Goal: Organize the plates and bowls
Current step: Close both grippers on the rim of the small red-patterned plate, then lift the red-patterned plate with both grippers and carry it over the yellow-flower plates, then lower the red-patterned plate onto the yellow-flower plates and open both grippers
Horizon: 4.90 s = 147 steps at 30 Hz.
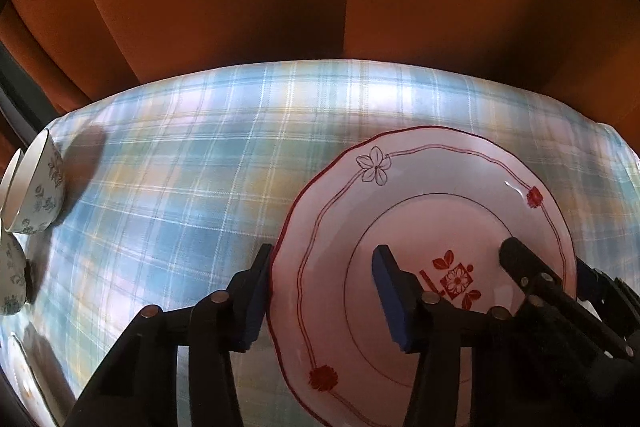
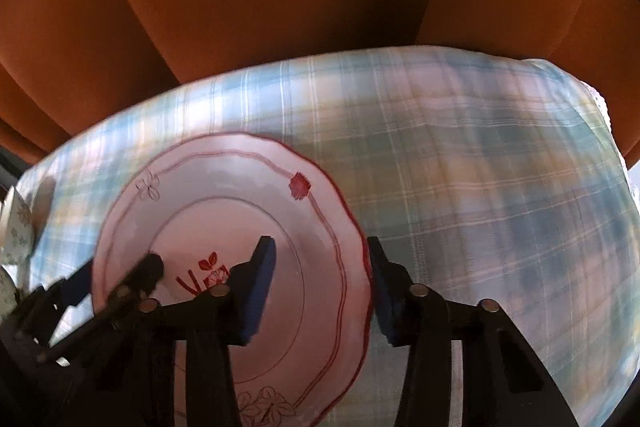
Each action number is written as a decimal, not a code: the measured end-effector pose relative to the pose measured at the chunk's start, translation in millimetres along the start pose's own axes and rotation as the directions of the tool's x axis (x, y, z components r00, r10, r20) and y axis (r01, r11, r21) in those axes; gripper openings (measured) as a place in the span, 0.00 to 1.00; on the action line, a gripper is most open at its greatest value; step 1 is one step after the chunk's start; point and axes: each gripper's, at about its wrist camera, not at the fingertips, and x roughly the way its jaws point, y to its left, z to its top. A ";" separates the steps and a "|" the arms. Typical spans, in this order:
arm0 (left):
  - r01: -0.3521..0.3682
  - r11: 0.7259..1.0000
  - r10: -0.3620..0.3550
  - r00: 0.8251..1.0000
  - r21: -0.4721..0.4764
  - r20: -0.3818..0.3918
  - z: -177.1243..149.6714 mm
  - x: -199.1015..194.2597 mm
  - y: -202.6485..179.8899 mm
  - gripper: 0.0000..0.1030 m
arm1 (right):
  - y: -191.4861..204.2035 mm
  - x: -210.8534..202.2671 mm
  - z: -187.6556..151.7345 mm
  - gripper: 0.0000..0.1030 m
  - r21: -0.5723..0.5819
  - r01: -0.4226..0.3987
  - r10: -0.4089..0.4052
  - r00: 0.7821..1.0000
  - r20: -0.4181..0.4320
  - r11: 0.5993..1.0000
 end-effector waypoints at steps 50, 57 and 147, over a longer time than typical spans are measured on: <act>-0.025 0.999 0.030 0.991 0.044 -0.132 -130.7 -68.5 74.4 0.58 | 65.4 -68.5 -129.8 0.44 -0.053 -0.076 0.064 0.978 -0.197 0.996; -0.041 0.997 0.050 0.988 0.066 -0.143 -131.3 -70.9 73.7 0.57 | 74.5 -63.7 -128.8 0.56 -0.087 -0.088 0.071 0.980 -0.185 0.992; 0.102 0.994 -0.104 0.988 -0.027 -0.116 -203.4 -123.2 384.5 0.54 | 357.1 -159.6 -243.6 0.41 -0.105 -0.011 -0.004 0.991 -0.135 0.994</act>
